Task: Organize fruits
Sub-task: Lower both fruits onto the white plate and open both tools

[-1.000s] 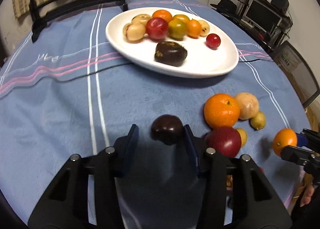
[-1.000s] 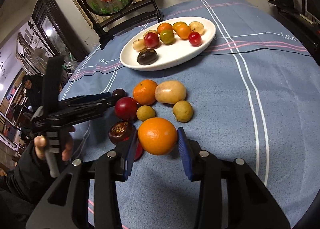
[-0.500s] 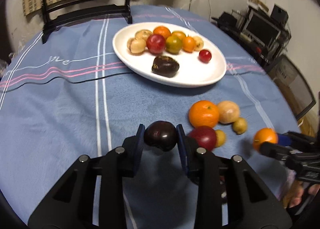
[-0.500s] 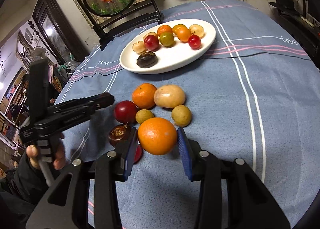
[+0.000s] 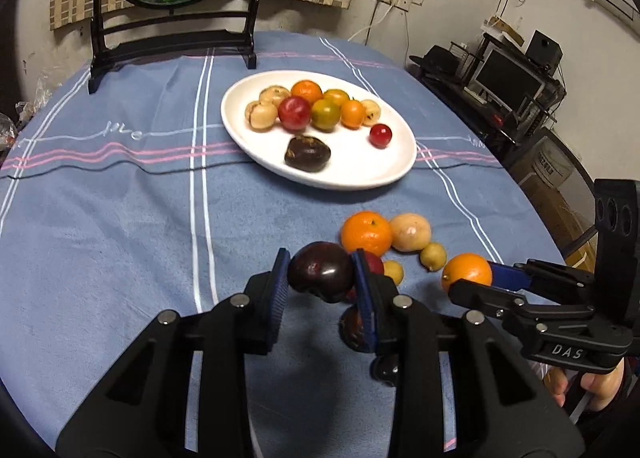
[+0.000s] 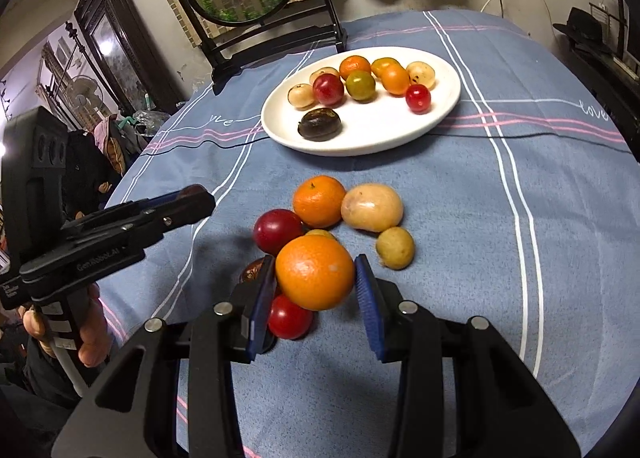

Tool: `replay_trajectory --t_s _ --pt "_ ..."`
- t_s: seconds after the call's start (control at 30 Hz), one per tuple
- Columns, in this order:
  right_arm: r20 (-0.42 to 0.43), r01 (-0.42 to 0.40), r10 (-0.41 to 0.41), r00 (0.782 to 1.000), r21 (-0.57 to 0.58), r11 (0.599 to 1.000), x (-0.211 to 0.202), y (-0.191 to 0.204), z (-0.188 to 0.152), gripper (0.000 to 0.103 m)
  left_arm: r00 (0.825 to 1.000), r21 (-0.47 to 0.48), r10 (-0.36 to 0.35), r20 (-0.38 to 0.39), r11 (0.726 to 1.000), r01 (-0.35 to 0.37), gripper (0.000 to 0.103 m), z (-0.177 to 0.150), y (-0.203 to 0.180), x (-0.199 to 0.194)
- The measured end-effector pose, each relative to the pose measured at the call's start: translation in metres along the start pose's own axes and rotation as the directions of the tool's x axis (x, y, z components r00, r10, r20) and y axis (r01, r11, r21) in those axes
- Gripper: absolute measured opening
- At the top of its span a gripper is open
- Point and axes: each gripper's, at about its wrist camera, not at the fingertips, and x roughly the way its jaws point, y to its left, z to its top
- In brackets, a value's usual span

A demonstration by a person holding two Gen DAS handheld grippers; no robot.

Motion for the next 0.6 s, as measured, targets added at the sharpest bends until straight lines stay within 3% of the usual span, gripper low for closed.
replay_trajectory --t_s 0.33,0.6 --pt "0.036 0.049 -0.046 0.998 -0.081 0.996 -0.001 0.002 0.044 0.041 0.996 0.042 0.068 0.051 0.997 -0.070 0.032 0.065 0.010 0.009" --pt "0.039 0.121 -0.116 0.992 -0.163 0.979 0.023 -0.011 0.103 0.041 0.996 0.023 0.088 0.034 0.996 -0.089 0.032 0.117 0.023 0.053"
